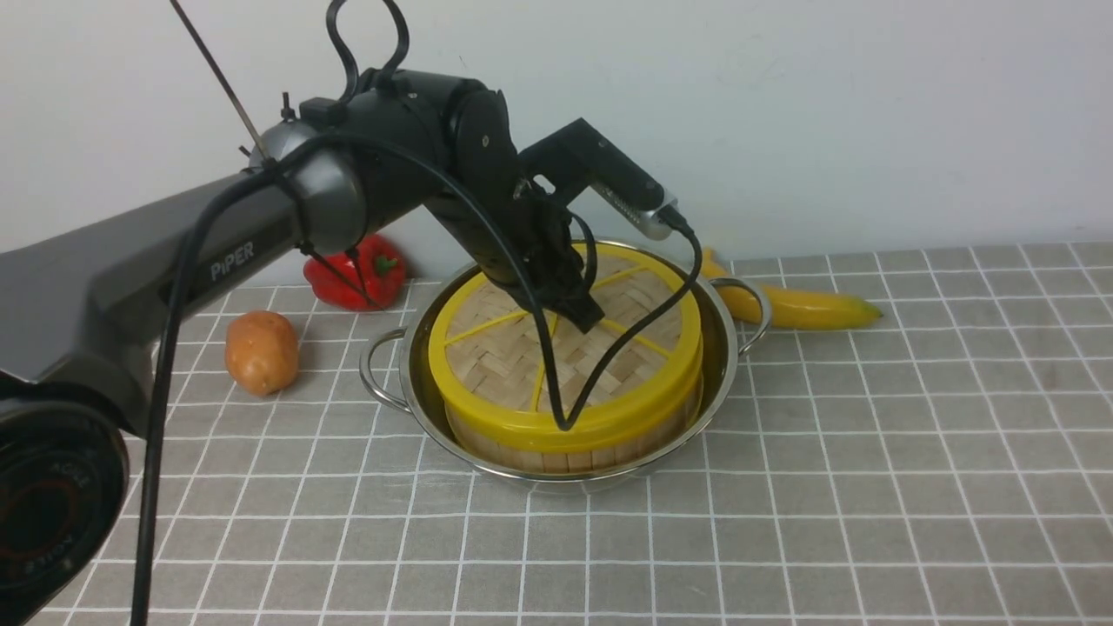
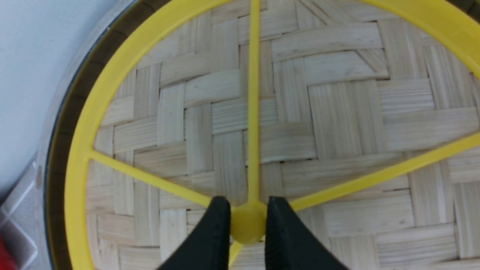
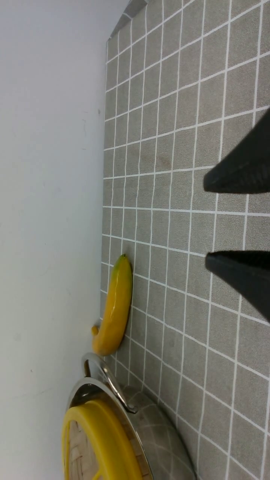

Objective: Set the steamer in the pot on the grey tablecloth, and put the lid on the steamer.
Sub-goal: 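Place the yellow bamboo steamer lid onto the steamer in the pot with the left gripper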

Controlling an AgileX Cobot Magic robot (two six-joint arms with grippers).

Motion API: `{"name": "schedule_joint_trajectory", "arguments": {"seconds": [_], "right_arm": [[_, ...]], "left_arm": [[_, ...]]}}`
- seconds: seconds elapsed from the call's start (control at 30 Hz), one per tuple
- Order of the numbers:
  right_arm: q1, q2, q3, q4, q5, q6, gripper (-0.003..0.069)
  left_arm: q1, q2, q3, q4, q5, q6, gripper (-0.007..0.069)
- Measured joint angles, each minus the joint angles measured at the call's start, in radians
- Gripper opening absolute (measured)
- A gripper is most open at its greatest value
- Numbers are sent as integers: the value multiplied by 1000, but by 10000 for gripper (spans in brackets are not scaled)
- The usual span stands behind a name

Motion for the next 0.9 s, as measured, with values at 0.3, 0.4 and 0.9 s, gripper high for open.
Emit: {"name": "schedule_joint_trajectory", "arguments": {"seconds": [0.3, 0.4, 0.9], "right_arm": [[0, 0, 0, 0, 0, 0, 243], [0, 0, 0, 0, 0, 0, 243], [0, 0, 0, 0, 0, 0, 243]], "left_arm": [[-16, 0, -1, 4, 10, 24, 106], [-16, 0, -1, 2, 11, 24, 106], [-24, -17, -2, 1, 40, 29, 106]]}}
